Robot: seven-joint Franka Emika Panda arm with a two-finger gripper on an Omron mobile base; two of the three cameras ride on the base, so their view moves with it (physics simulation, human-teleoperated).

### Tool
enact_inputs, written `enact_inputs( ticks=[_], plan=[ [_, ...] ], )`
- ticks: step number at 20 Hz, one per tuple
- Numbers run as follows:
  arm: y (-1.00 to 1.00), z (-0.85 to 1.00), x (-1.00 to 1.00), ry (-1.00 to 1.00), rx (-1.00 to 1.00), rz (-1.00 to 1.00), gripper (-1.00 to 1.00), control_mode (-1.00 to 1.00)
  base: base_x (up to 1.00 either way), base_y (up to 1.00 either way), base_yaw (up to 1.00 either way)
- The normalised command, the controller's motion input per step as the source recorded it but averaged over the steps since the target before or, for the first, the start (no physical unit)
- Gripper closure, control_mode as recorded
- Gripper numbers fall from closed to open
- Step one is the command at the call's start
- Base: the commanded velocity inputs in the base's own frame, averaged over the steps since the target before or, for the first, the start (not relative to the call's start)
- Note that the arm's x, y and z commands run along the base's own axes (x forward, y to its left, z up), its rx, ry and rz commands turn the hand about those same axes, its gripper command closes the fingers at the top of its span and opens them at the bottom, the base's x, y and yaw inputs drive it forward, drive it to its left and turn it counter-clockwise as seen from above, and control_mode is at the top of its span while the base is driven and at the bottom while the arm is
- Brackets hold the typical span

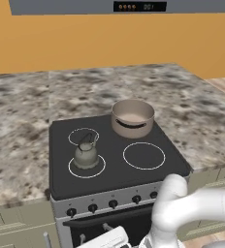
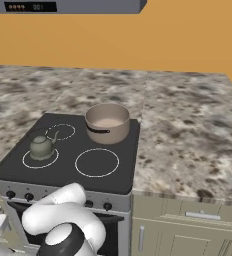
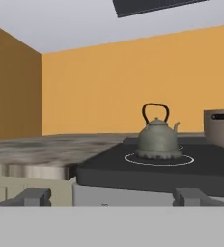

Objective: Pick the kettle from the counter and place it on a stove burner. Then turn the burner on.

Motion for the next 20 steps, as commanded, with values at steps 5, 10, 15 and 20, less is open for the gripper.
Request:
enact_inputs(
  ticks=[5,10,15,20],
  plan=[
    [0.0,0.0,0.32,0.0,0.0,-0.02,-1.0,-1.0,0.0,0.0,0.0],
    [0.0,-0.03,0.37,0.0,0.0,-0.01,-1.0,-1.0,0.0,0.0,0.0],
    [0.01,-0.06,0.4,0.0,0.0,-0.01,-1.0,-1.0,0.0,0.0,0.0],
    [0.02,-0.35,0.18,0.05,0.0,0.0,-1.0,-1.0,0.0,0.0,0.0]
  ],
)
